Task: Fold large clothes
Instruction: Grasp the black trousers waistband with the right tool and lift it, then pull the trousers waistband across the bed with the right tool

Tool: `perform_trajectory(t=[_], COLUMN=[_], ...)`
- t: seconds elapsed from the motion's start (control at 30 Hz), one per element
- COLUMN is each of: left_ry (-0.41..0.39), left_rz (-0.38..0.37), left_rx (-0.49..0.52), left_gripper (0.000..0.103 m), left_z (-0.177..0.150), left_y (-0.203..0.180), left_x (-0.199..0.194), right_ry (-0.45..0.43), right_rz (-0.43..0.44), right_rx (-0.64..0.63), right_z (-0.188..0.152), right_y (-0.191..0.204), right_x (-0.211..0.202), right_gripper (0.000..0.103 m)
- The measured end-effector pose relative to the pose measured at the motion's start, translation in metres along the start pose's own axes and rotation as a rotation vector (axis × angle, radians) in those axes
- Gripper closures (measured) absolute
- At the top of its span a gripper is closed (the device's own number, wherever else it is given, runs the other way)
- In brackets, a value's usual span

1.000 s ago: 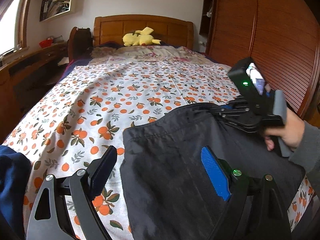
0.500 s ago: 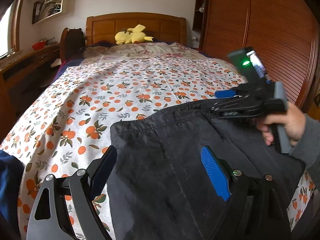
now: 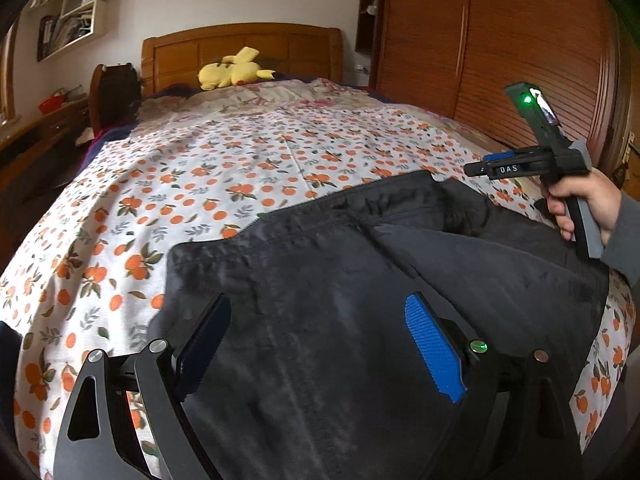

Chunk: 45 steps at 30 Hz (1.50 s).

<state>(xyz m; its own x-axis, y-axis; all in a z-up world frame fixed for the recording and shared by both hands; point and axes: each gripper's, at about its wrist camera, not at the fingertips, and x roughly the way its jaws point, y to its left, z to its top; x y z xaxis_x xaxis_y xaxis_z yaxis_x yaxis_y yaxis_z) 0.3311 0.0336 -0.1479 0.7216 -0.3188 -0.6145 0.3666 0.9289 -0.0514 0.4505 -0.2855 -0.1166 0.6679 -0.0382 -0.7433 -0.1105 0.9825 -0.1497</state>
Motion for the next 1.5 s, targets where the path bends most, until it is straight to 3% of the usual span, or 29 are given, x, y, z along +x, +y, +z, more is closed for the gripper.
perform_trajectory(t=[0.13,0.47,0.5,0.57,0.63,0.73,0.83,0.93,1.13,1.33,1.5], left_ry=[0.016,0.040,0.041,0.043,0.045,0.044,0.040,0.035,0.014,-0.003,-0.022], left_rz=[-0.008,-0.012,-0.011,-0.011,-0.009,-0.007,-0.010,-0.023,-0.024,-0.031,-0.038], left_rx=[0.024,0.027,0.028,0.032,0.037,0.039,0.037,0.036,0.052,0.075,0.104], left_gripper=[0.013,0.013,0.013,0.013,0.013,0.013,0.013,0.013,0.013,0.012,0.004], left_z=[-0.003,-0.006,-0.006,-0.007,-0.007,-0.007,-0.006,-0.005,-0.004,-0.007,-0.010], left_y=[-0.009,-0.011,-0.011,-0.013,-0.014,-0.014,-0.013,-0.015,-0.022,-0.031,-0.042], left_x=[0.007,0.017,0.017,0.018,0.018,0.018,0.017,0.013,0.001,-0.013,-0.025], right_ry=[0.078,0.204,0.203,0.200,0.176,0.088,0.050,0.092,0.050,-0.007,-0.009], right_rz=[0.000,0.078,0.090,0.139,0.127,0.049,-0.039,-0.060,-0.084,-0.053,-0.006], right_rx=[0.108,0.221,0.218,0.209,0.164,0.149,0.188,0.166,0.169,0.133,0.073], right_z=[-0.016,-0.029,-0.029,-0.027,-0.025,-0.019,-0.015,-0.017,-0.020,-0.037,-0.072], right_y=[-0.034,-0.050,-0.049,-0.046,-0.040,-0.041,-0.056,-0.054,-0.052,-0.039,-0.018], right_x=[0.027,0.070,0.070,0.069,0.065,0.050,0.045,0.054,0.025,-0.020,-0.051], right_gripper=[0.049,0.051,0.055,0.083,0.096,0.099,0.099,0.098,0.088,0.076,0.068])
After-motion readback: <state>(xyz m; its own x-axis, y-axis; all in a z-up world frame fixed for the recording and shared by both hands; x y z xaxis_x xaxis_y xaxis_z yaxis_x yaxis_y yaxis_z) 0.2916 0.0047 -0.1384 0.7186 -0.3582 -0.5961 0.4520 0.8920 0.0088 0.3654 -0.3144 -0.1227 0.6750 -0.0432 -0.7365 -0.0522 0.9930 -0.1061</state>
